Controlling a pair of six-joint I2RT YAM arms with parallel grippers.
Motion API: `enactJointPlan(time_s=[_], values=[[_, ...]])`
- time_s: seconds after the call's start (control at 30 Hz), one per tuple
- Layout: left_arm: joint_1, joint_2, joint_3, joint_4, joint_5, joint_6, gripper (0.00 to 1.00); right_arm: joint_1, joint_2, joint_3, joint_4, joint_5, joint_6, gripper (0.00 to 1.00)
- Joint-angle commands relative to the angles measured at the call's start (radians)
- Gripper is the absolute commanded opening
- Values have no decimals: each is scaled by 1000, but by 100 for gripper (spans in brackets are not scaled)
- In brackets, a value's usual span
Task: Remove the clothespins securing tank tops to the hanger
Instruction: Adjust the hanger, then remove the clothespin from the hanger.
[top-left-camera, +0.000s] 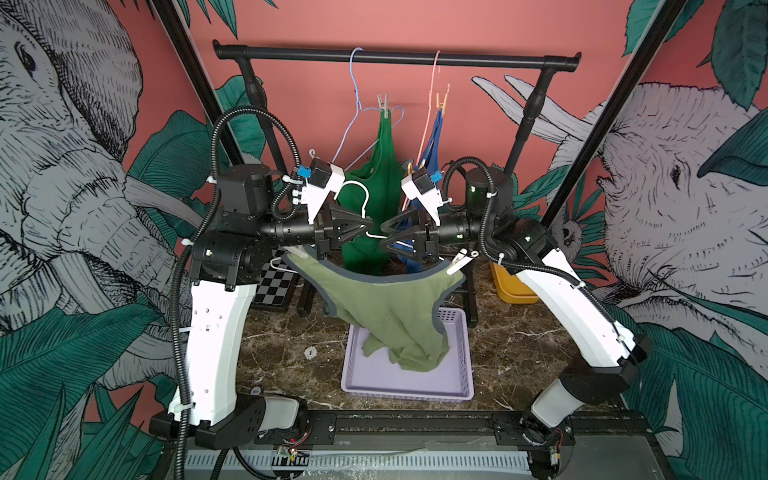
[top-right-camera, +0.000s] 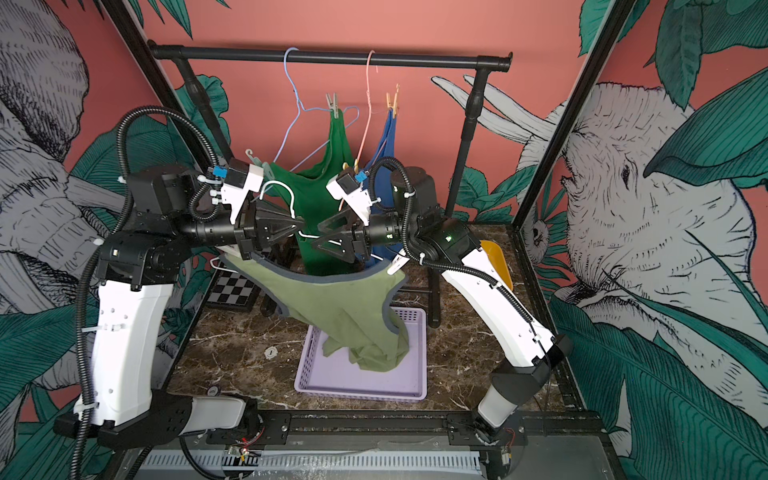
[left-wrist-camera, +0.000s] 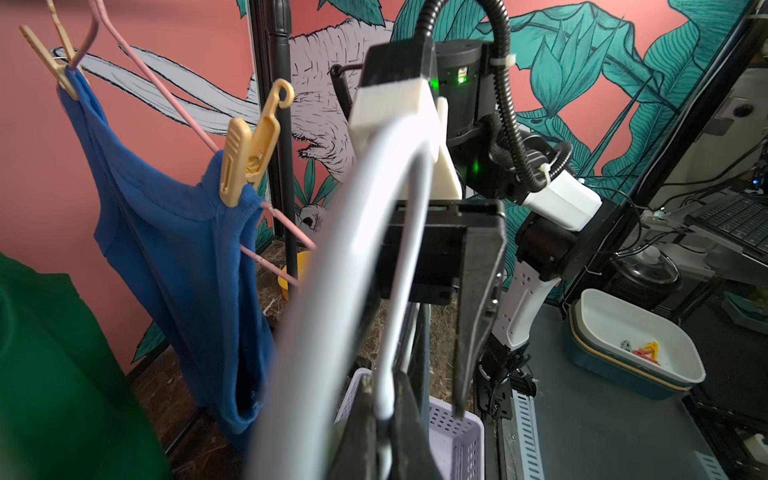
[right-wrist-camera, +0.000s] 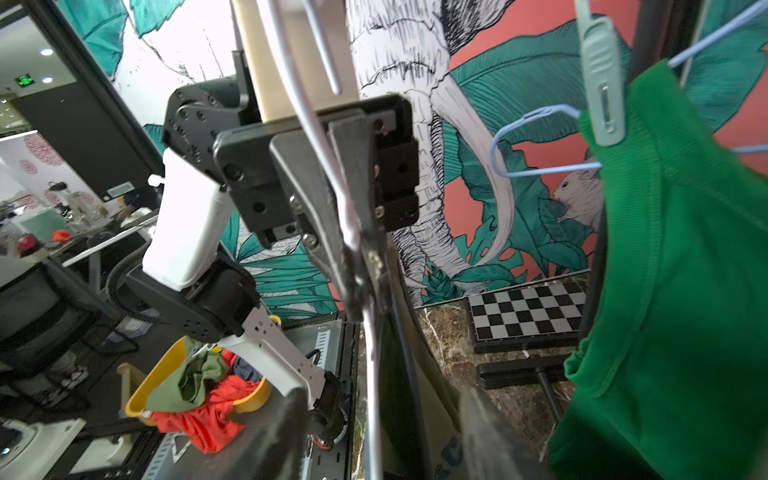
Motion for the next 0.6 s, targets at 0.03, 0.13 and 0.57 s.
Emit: enactJointPlan(time_s=[0.03, 0.13, 0.57], values=[[-3, -27, 17, -88, -2, 94, 0, -102, -88, -15, 46, 84, 38, 68], [-3, -40, -4, -146, -9, 158, 0, -237, -217, -194, 226, 32, 180, 70], [-3, 25, 36, -125, 108, 109, 0, -409, -812, -904, 484, -66, 422, 84]])
